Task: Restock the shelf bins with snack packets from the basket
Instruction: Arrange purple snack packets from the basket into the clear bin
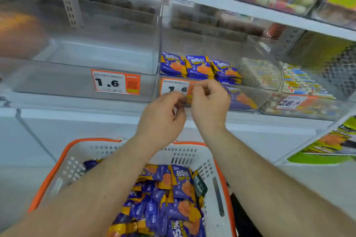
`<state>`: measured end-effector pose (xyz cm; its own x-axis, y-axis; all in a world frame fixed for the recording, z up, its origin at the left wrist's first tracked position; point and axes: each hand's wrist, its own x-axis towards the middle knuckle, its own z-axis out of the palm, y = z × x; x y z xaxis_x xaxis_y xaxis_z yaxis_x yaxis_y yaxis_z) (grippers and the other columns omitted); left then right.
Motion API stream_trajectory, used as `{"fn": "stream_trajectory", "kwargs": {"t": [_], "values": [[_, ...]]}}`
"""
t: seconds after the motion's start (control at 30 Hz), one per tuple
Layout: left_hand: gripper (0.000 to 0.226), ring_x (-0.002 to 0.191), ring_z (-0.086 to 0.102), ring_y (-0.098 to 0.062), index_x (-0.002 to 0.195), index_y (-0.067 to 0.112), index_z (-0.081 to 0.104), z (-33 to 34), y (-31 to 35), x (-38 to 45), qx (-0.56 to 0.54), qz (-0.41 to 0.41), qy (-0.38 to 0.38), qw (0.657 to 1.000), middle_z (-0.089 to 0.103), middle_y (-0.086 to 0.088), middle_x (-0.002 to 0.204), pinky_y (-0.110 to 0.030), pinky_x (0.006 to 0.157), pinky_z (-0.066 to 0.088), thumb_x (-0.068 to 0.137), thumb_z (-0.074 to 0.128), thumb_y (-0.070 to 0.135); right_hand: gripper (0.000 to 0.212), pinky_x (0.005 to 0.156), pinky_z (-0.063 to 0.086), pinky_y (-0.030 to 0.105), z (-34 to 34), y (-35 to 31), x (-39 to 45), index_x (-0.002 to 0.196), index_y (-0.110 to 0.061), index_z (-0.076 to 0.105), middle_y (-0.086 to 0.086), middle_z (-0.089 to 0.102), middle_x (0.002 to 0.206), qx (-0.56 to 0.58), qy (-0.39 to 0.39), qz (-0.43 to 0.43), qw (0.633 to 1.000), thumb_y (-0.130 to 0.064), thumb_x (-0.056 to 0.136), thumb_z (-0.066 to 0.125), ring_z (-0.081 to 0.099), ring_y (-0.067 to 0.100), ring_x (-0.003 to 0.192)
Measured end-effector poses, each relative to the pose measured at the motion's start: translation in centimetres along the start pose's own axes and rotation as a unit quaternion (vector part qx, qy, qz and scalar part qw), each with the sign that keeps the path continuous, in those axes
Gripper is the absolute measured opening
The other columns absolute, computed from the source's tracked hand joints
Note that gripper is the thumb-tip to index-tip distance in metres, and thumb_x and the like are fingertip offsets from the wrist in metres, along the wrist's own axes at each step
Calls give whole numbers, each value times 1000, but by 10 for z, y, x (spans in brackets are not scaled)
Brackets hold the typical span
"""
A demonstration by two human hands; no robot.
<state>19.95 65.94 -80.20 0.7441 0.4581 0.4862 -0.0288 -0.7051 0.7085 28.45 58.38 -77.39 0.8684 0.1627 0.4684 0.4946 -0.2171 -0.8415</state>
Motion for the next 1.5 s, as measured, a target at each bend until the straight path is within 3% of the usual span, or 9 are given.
{"fn": "stream_trajectory", "kwargs": {"t": [0.2, 0.43, 0.7, 0.83, 0.93, 1.07, 1.17, 1.33, 1.5], "values": [[22, 64, 58, -14, 110, 25, 58, 13, -43, -96, -46, -212, -118, 969, 60, 10, 91, -36, 67, 52, 93, 53, 13, 20, 63, 37, 28, 14, 95, -83, 81, -14, 69, 5, 66, 81, -226, -255, 165, 926, -15, 91, 52, 63, 25, 83], [17, 75, 57, -16, 110, 29, 51, 14, -60, -124, -62, -316, -155, 934, 57, 9, 94, -38, 75, 51, 99, 50, 16, 34, 51, 31, 34, -2, 193, -150, 63, -19, 33, 1, 34, 59, -406, -424, 216, 780, -22, 91, 54, 33, 20, 53], [17, 76, 52, -4, 117, 26, 53, 22, -75, -136, -42, -372, -179, 910, 52, 14, 99, -17, 59, 38, 101, 48, 25, 48, 60, 43, 29, 0, 219, -157, 83, -19, 50, 6, 60, 101, -485, -479, 222, 697, -66, 80, 60, 54, 22, 75], [14, 70, 58, -16, 106, 34, 53, 21, -81, -141, -32, -402, -180, 897, 56, 13, 98, -20, 52, 41, 100, 49, 22, 19, 76, 51, 39, 11, 211, -159, 95, -18, 55, 9, 56, 104, -465, -489, 213, 706, -32, 83, 53, 55, 29, 87], [15, 75, 62, -22, 108, 25, 58, 25, -86, -145, -98, -486, -149, 856, 63, 2, 101, -29, 62, 47, 98, 51, 17, 31, 90, 51, 41, 13, 195, -152, 121, -12, 59, 11, 55, 125, -497, -471, 129, 717, -23, 95, 46, 57, 30, 109], [24, 80, 62, -21, 121, 11, 59, 32, -83, -155, -280, -638, -90, 711, 68, -9, 107, -32, 61, 50, 99, 51, 14, 27, 80, 53, 37, 15, 161, -145, 98, -11, 65, 8, 59, 103, -446, -456, 63, 768, -30, 94, 46, 60, 28, 94], [36, 96, 63, -26, 133, 9, 52, 31, -84, -159, -347, -650, -67, 673, 64, -9, 114, -39, 70, 52, 101, 51, 26, 17, 69, 46, 32, 17, 133, -145, 72, -13, 52, 5, 50, 90, -412, -463, 1, 785, -23, 86, 54, 57, 27, 87], [45, 96, 67, -34, 124, 6, 59, 20, -88, -147, -483, -642, -72, 591, 68, -18, 110, -46, 74, 55, 100, 48, 43, 14, 89, 45, 32, 20, 89, -152, 70, -12, 61, 3, 49, 128, -297, -532, -68, 790, -21, 81, 62, 49, 24, 114], [34, 72, 61, -28, 126, -9, 52, 6, -88, -143, -464, -581, -64, 666, 61, -19, 78, -38, 60, 50, 97, 36, -3, 32, 94, 36, 28, 19, 56, -154, 53, -28, 47, -5, 40, 143, -218, -570, -27, 792, -21, 78, 67, 39, 12, 130]]}}
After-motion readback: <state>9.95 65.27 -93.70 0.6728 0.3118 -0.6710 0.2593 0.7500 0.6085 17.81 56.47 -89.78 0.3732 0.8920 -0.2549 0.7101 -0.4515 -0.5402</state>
